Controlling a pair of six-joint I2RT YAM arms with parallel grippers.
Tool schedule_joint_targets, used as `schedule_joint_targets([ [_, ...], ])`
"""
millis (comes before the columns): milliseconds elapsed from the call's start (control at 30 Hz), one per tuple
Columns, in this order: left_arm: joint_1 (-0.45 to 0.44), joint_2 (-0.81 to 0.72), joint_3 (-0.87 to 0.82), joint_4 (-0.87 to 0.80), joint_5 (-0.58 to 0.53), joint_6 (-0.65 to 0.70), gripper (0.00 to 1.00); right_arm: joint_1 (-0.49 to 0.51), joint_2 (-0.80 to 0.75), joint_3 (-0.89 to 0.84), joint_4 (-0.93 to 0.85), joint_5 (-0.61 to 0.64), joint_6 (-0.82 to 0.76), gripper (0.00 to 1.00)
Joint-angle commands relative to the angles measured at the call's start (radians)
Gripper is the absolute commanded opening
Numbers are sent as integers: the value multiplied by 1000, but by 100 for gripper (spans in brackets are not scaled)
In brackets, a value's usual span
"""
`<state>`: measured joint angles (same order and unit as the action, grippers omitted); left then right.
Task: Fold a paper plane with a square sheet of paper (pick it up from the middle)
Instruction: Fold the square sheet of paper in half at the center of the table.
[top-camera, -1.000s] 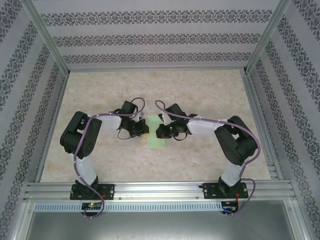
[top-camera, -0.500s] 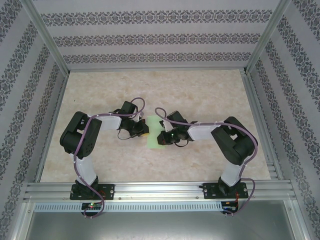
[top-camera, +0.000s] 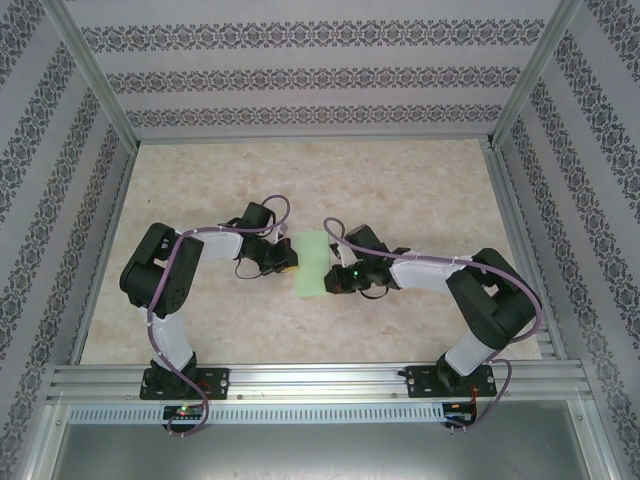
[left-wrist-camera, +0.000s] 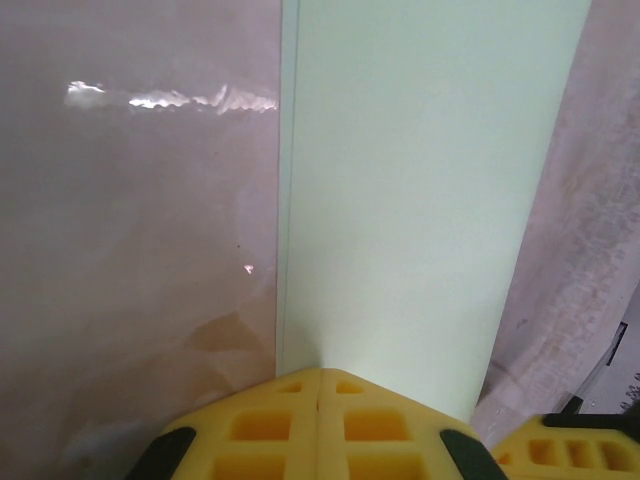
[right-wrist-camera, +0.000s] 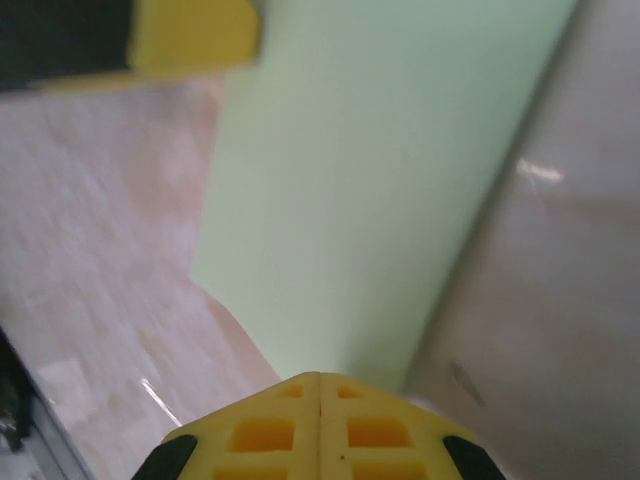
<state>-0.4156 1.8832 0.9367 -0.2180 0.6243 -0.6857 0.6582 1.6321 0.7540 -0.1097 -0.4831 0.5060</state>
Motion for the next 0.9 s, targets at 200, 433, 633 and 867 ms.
schedule_joint_targets([
  [200, -22, 134, -73, -188, -254, 2, 0, -3, 219, 202, 129, -8, 105, 1],
  [433, -22, 138, -76, -182, -253, 0, 0, -6, 211, 134, 64, -27, 45, 1],
  [633, -22, 139, -76, -181, -258, -3, 0, -28, 152, 6, 48, -49, 7, 1],
  [867, -22, 122, -48, -163, -218, 9, 0, -25, 100, -57, 60, -43, 28, 1],
])
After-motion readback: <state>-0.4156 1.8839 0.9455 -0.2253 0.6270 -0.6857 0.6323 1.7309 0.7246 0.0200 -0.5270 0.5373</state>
